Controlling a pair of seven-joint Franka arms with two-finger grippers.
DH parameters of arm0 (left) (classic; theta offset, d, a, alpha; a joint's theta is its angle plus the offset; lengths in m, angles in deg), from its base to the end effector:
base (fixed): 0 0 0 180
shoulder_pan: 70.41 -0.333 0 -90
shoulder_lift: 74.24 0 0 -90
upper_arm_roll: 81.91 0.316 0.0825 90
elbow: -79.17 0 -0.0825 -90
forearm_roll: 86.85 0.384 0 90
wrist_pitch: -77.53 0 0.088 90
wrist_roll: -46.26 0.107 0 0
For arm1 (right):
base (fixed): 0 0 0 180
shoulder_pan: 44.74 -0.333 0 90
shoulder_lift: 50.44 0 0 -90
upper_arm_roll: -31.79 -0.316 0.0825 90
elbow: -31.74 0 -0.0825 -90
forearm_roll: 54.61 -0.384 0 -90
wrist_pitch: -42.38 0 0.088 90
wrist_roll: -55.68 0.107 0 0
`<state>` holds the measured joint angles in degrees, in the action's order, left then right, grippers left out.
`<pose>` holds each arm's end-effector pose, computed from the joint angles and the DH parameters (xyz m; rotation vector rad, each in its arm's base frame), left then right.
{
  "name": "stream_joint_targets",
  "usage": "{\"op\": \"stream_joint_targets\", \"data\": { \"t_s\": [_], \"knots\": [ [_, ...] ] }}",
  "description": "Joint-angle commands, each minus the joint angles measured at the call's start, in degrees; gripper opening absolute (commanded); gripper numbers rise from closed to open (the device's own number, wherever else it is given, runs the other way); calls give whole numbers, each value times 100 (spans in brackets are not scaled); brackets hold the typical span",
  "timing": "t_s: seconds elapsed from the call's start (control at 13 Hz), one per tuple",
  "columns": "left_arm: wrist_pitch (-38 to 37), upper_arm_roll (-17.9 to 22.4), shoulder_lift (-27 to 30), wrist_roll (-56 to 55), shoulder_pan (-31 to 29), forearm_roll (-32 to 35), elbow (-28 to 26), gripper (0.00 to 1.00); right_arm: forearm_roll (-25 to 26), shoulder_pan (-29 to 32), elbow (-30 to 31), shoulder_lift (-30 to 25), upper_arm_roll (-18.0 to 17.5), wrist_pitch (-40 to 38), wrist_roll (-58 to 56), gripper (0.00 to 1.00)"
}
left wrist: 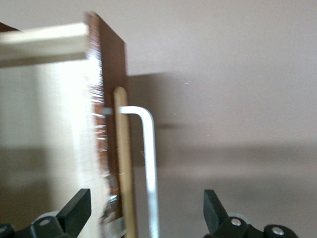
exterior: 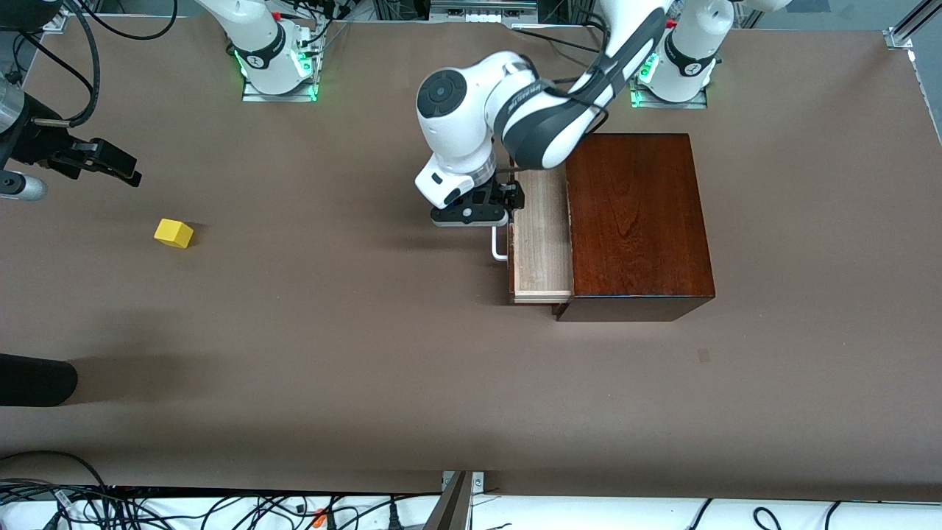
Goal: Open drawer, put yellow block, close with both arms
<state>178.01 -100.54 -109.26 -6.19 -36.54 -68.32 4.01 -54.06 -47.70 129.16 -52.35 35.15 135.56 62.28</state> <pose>0.4901 -0.5108 0.3850 -2.9552 0.0584 -0.0229 0.5456 -0.0053 0.5863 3.1254 -0.1899 -0.0630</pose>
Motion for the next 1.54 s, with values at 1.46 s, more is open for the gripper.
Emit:
{"op": "stream_joint_targets", "data": {
  "t_s": [1.46],
  "knots": [
    [-346,2013,3687,5412,-2981,-1817,-2433,100,-29,129,2853,1102,1378,4188,-1460,100]
  ]
}}
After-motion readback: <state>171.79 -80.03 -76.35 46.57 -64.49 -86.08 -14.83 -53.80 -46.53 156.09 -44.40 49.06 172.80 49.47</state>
